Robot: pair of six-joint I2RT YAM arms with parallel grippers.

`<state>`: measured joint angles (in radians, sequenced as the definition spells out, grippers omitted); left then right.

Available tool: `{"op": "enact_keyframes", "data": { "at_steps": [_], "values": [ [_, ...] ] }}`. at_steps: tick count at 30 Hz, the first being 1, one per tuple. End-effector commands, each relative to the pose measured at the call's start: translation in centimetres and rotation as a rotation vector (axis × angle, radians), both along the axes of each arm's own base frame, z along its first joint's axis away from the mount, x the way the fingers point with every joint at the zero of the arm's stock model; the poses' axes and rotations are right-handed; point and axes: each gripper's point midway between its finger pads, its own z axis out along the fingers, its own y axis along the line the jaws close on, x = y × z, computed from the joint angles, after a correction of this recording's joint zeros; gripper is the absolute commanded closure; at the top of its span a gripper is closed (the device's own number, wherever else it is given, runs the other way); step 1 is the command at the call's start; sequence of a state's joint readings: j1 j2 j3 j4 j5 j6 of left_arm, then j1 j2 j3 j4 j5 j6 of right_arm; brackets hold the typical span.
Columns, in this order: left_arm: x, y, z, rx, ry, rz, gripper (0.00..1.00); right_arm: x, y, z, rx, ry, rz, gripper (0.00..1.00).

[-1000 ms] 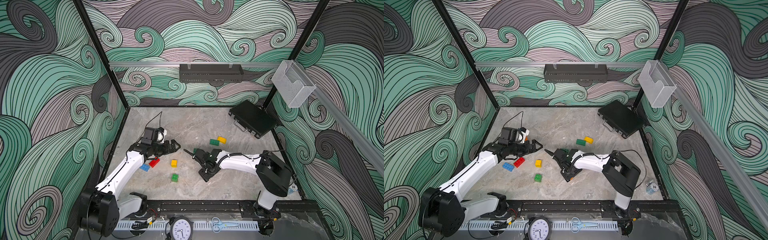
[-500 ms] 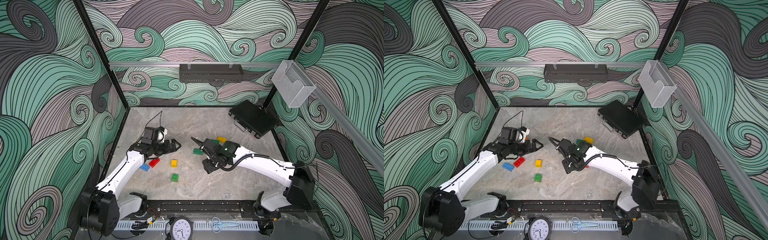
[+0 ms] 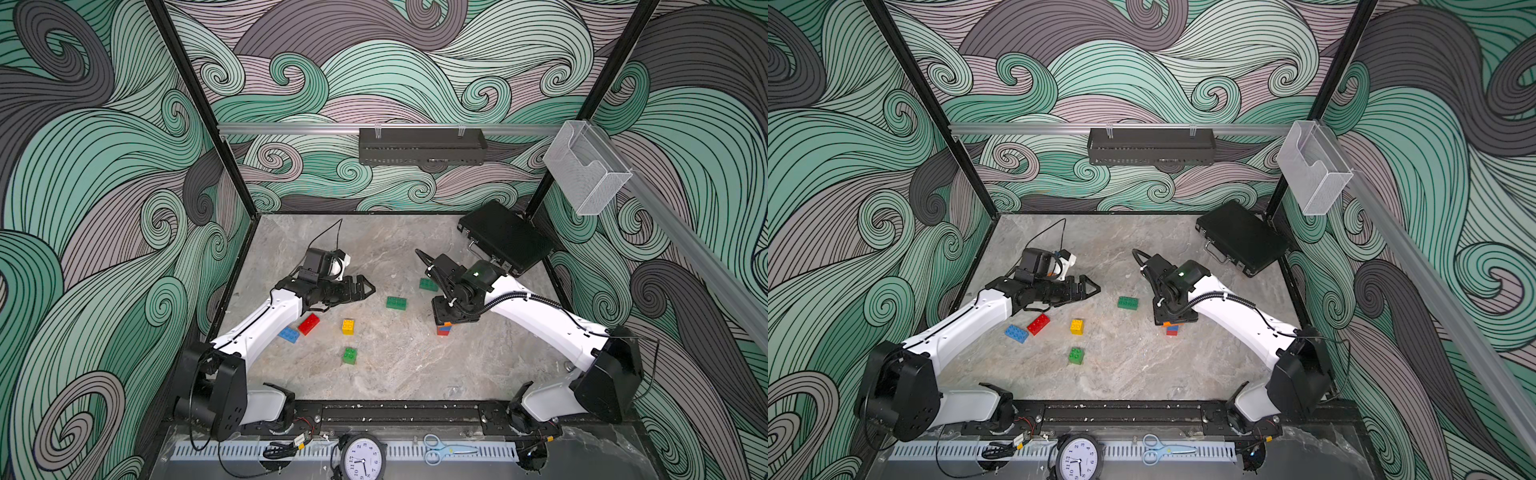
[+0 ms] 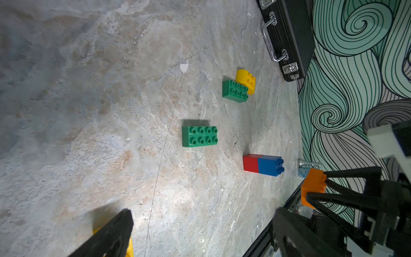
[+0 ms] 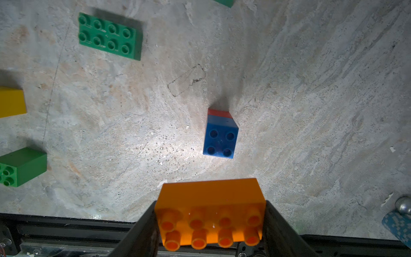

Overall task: Assemble an ice cream with lego
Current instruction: Pick up the lego brick from the center of the board, then assemble the lego brick with the lego brick.

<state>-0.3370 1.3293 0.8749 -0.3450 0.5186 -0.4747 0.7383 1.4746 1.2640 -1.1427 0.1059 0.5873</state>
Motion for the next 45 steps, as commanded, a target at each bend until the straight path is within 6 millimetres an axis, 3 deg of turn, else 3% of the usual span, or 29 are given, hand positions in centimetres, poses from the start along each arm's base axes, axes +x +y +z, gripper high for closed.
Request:
{"op": "enact_keyframes", "data": {
  "at_steps": [1, 20, 45],
  "values": [
    [0.4, -1.1, 1.3, -0.035, -0.042, -0.048, 0.02, 0.4, -0.9, -0.3, -0.042, 0.021, -0.049, 0.58],
    [0.1, -1.0, 1.0, -0.027, -0.041, -0.047, 0.02, 2.7, -0.4, -2.8, -0.033, 0.05, -0.08, 0.56],
    [-0.1, -0.8, 0.9, -0.016, -0.038, -0.042, 0.01, 1.6, -1.4, -4.6, -0.036, 0.097, -0.15, 0.58]
  ]
}}
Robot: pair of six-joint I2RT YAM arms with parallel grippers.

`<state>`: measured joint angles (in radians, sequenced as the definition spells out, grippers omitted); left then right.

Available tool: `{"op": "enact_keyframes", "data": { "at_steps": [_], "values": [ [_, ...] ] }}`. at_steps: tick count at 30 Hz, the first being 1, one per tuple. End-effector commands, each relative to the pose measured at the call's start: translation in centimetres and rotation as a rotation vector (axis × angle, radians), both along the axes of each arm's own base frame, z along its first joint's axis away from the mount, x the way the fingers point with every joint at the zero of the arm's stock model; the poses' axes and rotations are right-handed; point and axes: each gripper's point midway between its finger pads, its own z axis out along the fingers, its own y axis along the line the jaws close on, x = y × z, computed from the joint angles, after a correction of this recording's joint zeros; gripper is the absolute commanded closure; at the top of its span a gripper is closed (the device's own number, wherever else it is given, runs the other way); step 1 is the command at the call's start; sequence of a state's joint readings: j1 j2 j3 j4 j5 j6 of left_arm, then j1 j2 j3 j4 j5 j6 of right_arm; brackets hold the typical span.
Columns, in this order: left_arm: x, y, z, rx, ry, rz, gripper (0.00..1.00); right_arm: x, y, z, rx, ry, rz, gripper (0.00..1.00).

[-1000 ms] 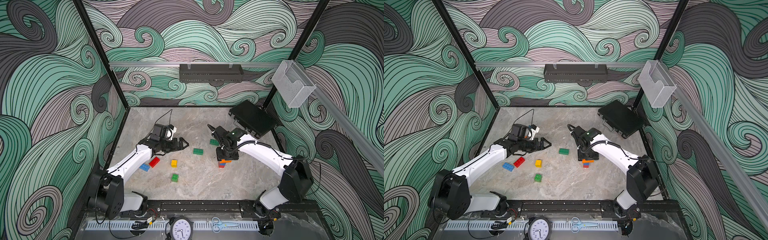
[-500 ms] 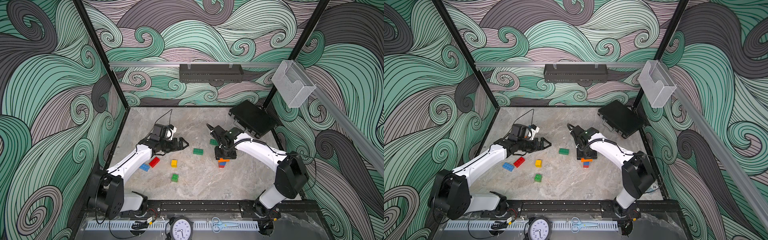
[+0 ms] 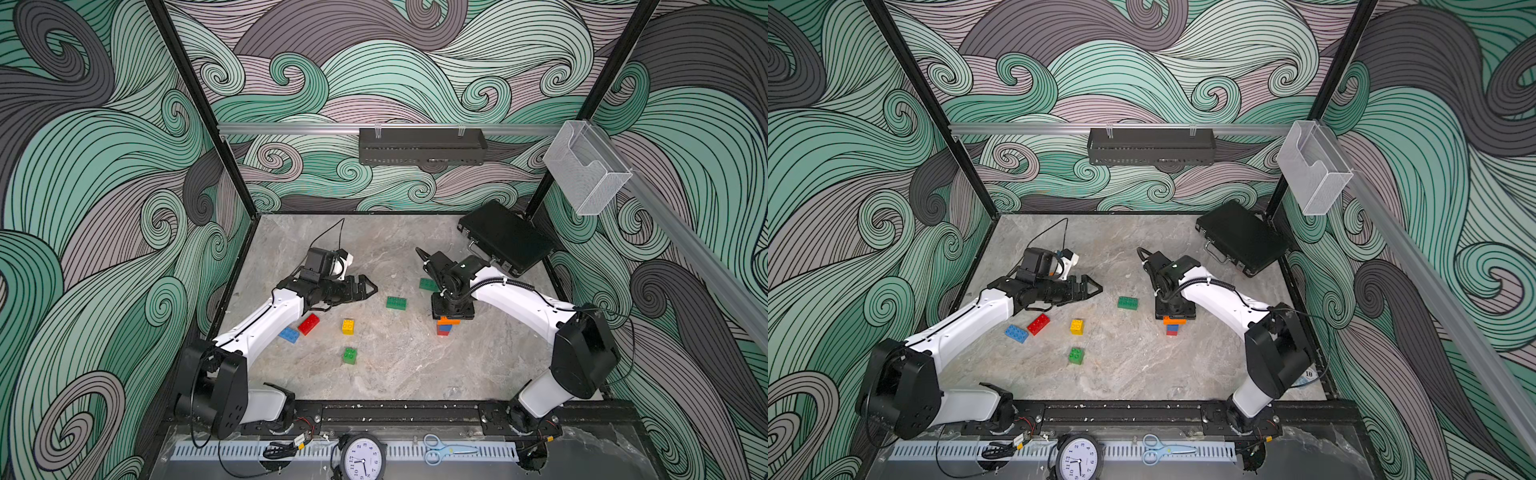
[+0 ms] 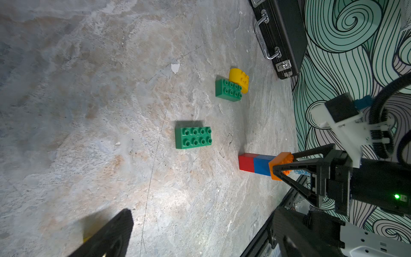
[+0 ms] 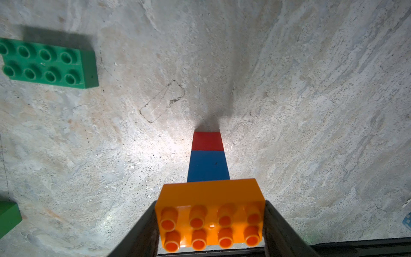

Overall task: Assemble an ice cream with lego
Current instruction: Assemble the lego brick with the lego brick.

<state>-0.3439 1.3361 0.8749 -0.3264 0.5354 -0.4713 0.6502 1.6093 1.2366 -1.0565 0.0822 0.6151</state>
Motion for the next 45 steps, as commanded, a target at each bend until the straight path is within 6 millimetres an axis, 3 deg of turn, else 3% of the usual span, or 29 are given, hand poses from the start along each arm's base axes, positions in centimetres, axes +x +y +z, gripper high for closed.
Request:
{"op": "enact_keyframes", "data": {
  "at_steps": [1, 10, 16, 31, 35, 45],
  "values": [
    [-0.1, -0.3, 0.8, -0.002, -0.029, -0.023, 0.01, -0.9, -0.7, -0.6, -0.009, 0.028, -0.036, 0.58],
    [-0.1, -0.1, 0.7, 0.005, -0.029, -0.015, 0.01, -1.1, -1.1, -1.5, -0.025, 0.019, -0.067, 0.61],
    [-0.1, -0.1, 0.6, 0.006, -0.028, -0.015, 0.01, -0.8, -0.6, -2.3, -0.046, 0.037, 0.014, 0.62],
    [-0.2, 0.0, 0.4, 0.015, -0.021, -0.015, 0.02, -2.9, -0.3, -4.2, -0.107, 0.126, 0.092, 0.66],
    [-0.2, 0.0, 0.4, 0.018, -0.022, -0.012, 0.01, -2.9, 0.6, -3.8, -0.042, 0.118, 0.042, 0.66],
    [-0.2, 0.1, 0.7, 0.019, -0.032, -0.01, 0.01, -3.0, -0.3, -2.5, -0.023, 0.089, -0.015, 0.67]
  ]
}}
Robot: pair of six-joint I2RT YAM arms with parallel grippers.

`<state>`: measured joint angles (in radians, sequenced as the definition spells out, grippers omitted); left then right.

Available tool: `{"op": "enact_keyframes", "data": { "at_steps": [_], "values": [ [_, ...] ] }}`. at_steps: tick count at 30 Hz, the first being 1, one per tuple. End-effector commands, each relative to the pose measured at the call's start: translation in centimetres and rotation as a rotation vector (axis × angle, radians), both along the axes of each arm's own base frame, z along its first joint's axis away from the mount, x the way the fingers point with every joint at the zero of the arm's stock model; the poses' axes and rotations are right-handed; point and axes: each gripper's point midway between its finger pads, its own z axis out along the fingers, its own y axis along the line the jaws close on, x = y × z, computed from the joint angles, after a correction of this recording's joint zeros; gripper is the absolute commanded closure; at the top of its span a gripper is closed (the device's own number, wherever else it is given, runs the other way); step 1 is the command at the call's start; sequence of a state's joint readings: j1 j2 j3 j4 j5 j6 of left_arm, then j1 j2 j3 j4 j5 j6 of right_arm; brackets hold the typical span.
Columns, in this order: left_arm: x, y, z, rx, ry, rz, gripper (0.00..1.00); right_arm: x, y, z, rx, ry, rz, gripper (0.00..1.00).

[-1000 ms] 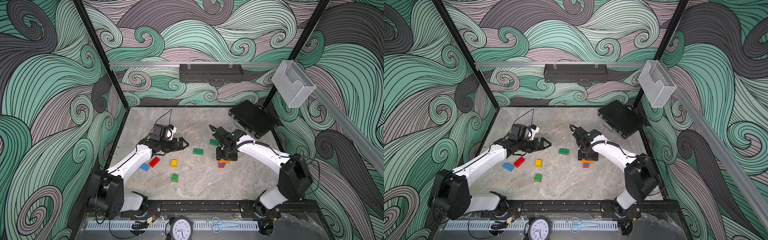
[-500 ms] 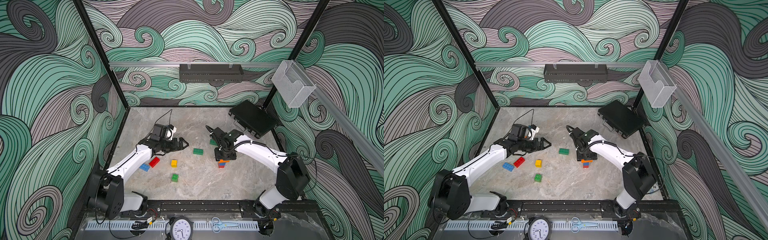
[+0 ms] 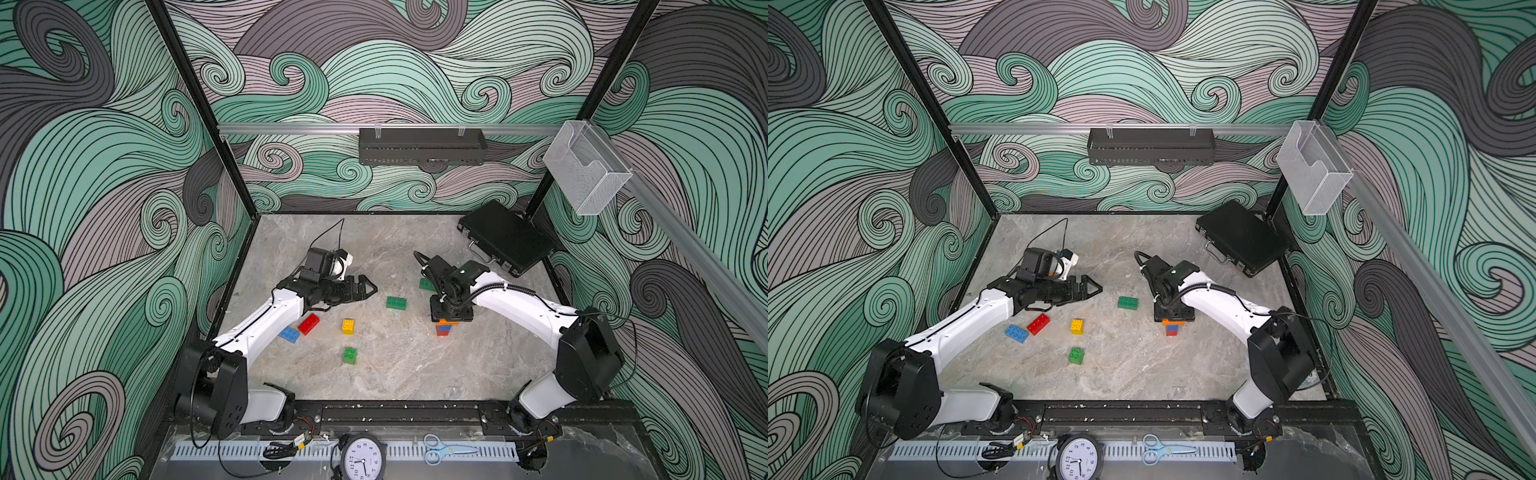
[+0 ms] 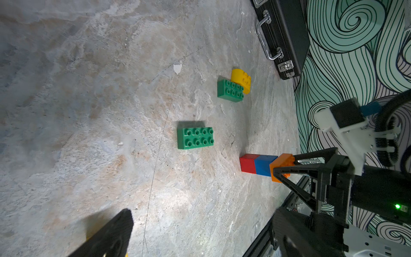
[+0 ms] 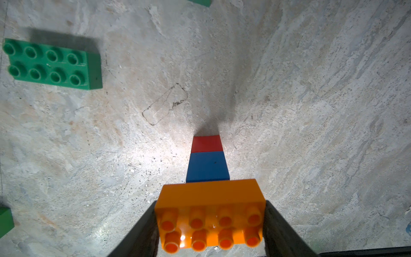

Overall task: Assemble an ice cream with lego
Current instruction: Assemble the lego brick with the lego brick.

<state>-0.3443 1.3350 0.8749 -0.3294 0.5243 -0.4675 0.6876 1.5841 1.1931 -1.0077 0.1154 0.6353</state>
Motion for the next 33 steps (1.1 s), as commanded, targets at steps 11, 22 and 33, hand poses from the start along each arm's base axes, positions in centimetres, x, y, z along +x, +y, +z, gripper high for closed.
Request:
{"op": "enact_keyframes", "data": {
  "at_steps": [11, 22, 33],
  "values": [
    [-0.3, -0.1, 1.1, 0.005, -0.036, -0.015, 0.01, -2.6, -0.8, -3.4, -0.047, 0.155, 0.058, 0.68],
    [-0.3, -0.1, 1.1, 0.007, -0.034, -0.016, 0.01, -4.1, -2.1, -5.6, -0.138, 0.221, 0.14, 0.69],
    [-0.3, 0.0, 1.1, 0.011, -0.033, -0.018, 0.01, -4.7, -1.8, -6.3, -0.138, 0.263, 0.113, 0.69]
  ]
}}
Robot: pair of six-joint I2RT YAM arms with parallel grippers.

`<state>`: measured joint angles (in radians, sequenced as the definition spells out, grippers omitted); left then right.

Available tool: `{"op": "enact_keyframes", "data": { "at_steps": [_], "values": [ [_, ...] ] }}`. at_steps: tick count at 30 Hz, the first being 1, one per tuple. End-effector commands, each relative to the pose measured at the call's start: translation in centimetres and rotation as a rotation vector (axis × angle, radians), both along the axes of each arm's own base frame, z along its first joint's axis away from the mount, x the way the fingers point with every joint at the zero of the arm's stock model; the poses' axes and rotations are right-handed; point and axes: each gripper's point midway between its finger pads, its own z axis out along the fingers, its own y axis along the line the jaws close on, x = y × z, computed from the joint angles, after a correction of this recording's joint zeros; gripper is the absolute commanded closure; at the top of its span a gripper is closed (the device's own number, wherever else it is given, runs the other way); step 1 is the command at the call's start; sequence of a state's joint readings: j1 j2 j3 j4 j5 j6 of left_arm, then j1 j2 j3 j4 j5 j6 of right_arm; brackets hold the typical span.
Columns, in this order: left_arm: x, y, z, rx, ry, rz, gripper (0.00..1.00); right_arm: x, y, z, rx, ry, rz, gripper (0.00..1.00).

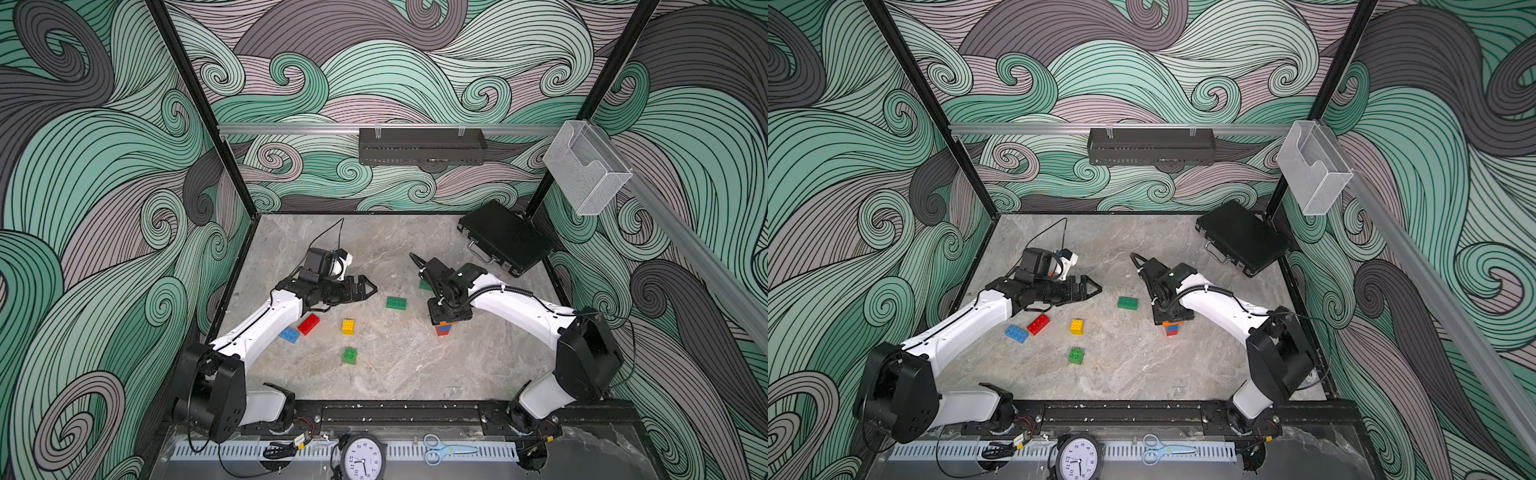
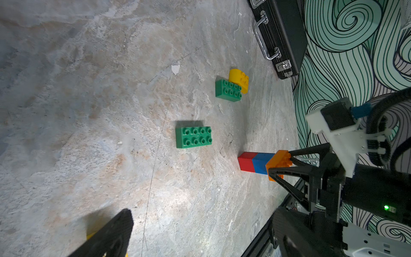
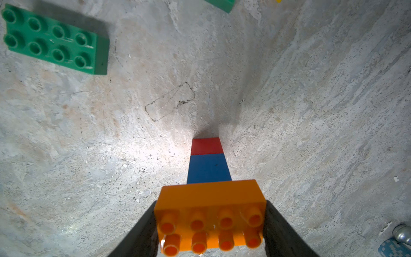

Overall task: Assemble an ice cream with lego
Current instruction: Assemble the lego brick with the lego brick.

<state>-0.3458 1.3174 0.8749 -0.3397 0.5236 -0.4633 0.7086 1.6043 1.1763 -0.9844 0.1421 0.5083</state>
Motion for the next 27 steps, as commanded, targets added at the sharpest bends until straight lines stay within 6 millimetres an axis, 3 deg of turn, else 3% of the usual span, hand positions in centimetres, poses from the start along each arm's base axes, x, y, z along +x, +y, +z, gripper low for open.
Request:
{"op": "enact_keyframes", "data": {
  "at_steps": [1, 7, 16, 27],
  "values": [
    [-0.1, -0.1, 0.7, 0.013, -0.024, -0.014, 0.01, -4.8, -2.1, -5.3, -0.106, 0.258, -0.063, 0.69],
    [-0.1, 0.0, 0.7, 0.015, -0.028, -0.01, 0.01, -4.4, -1.7, -3.9, -0.067, 0.207, -0.17, 0.66],
    [-0.1, 0.1, 0.9, 0.016, -0.036, -0.004, 0.02, -3.4, -1.8, -2.6, -0.078, 0.161, -0.174, 0.55],
    [-0.1, 0.3, 1.1, 0.019, -0.044, 0.002, 0.02, -2.7, -1.4, -1.0, -0.034, 0.112, -0.184, 0.5]
  ]
}}
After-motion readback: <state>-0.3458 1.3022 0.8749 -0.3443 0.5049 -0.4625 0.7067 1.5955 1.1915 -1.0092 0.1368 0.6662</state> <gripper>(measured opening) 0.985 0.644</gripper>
